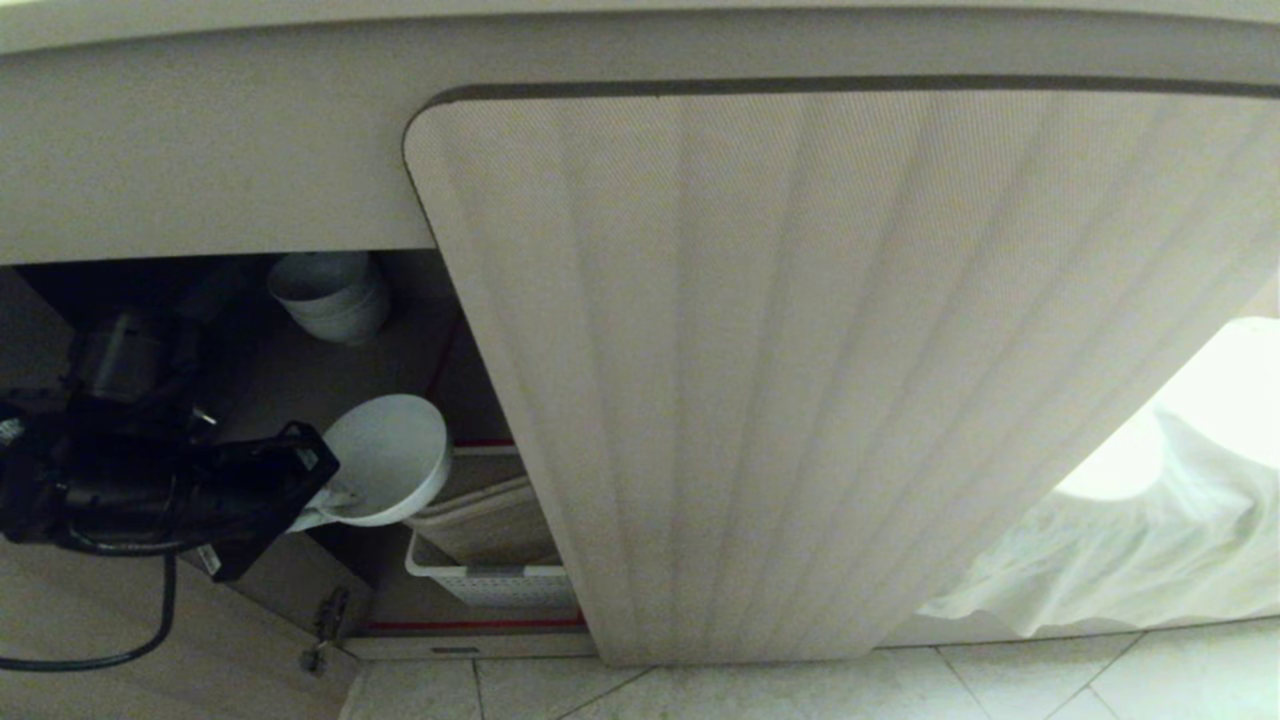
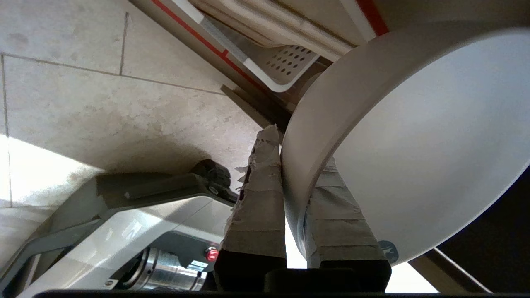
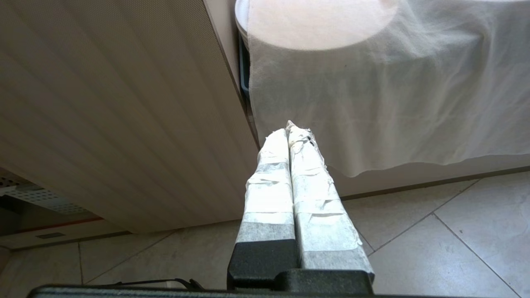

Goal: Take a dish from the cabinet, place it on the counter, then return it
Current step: Put it back into the cabinet

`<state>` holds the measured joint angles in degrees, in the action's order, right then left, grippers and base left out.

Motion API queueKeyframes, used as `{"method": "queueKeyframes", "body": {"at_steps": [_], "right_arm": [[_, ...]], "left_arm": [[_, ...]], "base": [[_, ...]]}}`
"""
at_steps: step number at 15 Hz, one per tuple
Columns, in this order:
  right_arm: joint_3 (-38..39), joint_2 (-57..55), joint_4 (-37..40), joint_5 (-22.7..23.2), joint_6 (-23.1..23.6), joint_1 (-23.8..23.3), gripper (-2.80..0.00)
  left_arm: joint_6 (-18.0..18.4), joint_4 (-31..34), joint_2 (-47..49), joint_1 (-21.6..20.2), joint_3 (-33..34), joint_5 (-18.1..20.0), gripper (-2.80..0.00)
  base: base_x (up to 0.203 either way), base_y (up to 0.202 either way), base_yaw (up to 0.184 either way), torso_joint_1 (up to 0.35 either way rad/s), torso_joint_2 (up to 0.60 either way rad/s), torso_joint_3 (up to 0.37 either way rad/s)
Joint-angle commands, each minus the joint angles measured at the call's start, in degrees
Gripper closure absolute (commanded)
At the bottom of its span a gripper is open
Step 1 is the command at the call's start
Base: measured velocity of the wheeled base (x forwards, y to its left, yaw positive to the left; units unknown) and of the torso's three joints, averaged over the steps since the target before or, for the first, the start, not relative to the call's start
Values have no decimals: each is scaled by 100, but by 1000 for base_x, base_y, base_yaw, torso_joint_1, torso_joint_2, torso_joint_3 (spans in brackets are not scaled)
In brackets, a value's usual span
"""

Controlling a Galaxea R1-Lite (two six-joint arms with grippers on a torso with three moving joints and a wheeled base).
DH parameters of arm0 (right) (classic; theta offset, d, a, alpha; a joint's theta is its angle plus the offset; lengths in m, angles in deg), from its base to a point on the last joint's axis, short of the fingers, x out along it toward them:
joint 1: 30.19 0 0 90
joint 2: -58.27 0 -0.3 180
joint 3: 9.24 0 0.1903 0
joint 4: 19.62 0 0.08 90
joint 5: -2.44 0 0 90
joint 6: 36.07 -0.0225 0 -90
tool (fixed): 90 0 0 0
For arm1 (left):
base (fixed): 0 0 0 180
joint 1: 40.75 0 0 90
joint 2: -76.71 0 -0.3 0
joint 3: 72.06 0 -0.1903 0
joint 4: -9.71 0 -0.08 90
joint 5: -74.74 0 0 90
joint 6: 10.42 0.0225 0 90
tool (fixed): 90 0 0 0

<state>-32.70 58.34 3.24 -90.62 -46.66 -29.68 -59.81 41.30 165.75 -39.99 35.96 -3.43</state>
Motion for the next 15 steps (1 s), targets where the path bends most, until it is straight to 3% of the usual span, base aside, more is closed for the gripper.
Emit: {"method": "queueKeyframes", "body": {"at_steps": [1, 15], "right_arm": [[1, -7, -2, -2, -5, 2, 0], [1, -7, -2, -2, -5, 2, 0]], "left_arm": [[-27, 3, 116, -6, -97, 22, 0], [-27, 266, 650, -15, -703, 39, 0]], "base": [[0, 0, 0, 0, 0, 0], [0, 0, 0, 0, 0, 0]]}}
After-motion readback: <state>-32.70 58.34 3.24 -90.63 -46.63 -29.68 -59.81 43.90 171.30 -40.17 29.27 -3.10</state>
